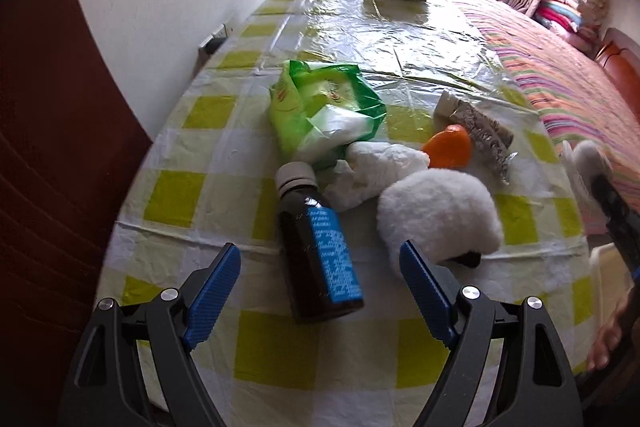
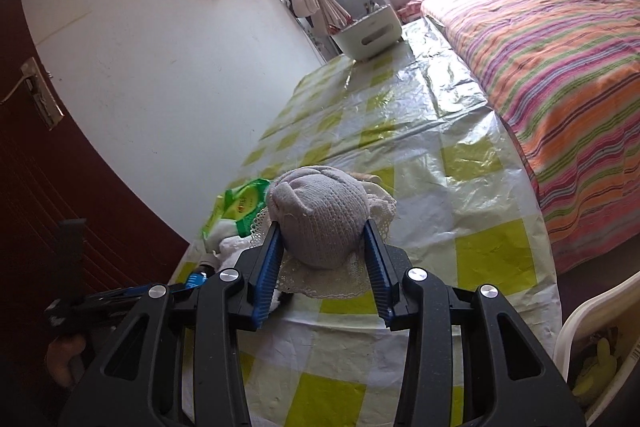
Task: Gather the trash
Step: 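Grasp the brown medicine bottle with the left gripper while right lifts the hat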
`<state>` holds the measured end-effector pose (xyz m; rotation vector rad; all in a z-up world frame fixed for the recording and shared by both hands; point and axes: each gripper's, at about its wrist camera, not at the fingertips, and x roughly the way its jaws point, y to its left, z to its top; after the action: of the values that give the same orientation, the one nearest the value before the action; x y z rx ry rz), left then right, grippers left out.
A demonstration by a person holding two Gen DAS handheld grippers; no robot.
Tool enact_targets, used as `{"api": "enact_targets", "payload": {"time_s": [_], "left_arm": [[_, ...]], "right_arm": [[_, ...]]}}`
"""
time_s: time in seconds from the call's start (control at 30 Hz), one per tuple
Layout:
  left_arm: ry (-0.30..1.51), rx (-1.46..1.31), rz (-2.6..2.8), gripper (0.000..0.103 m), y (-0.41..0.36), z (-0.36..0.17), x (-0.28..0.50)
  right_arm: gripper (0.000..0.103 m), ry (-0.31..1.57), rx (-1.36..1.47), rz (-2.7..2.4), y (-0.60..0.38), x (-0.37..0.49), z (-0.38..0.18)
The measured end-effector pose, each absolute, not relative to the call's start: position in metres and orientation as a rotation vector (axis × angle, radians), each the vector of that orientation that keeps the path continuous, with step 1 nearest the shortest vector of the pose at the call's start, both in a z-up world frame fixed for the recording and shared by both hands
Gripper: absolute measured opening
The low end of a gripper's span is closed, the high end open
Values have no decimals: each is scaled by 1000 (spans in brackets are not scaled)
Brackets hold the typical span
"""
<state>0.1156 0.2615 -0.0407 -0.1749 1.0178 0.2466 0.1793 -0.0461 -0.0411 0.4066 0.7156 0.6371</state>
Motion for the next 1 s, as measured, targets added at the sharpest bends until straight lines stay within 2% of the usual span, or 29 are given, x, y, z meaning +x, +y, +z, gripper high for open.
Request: {"api": "enact_targets", "payload": {"time_s": [0.07,0.13,0.17,0.2,0.27,0.3,1.0], "left_arm": [[1045,-170,255,79,264,-44,121],[1069,-156,261,75,266,-47,127],[1083,-156,258,71,266,-49,129],[1105,-161,254,61,268,-53,132],[1142,-165,250,50,269,-60,135],[1156,-163,244,46,269,-63,137],[1094,-121,209,44,267,-70,134]], "right_arm": [[39,701,407,637,-47,178,-38],[39,684,416,641,-50,175,-36],[39,678,423,646,-52,175,-34],[39,674,426,651,-53,174,-33],[39,662,430,646,-56,172,-31],[39,660,429,649,-57,172,-31],[40,623,466,608,-79,157,-31]]}}
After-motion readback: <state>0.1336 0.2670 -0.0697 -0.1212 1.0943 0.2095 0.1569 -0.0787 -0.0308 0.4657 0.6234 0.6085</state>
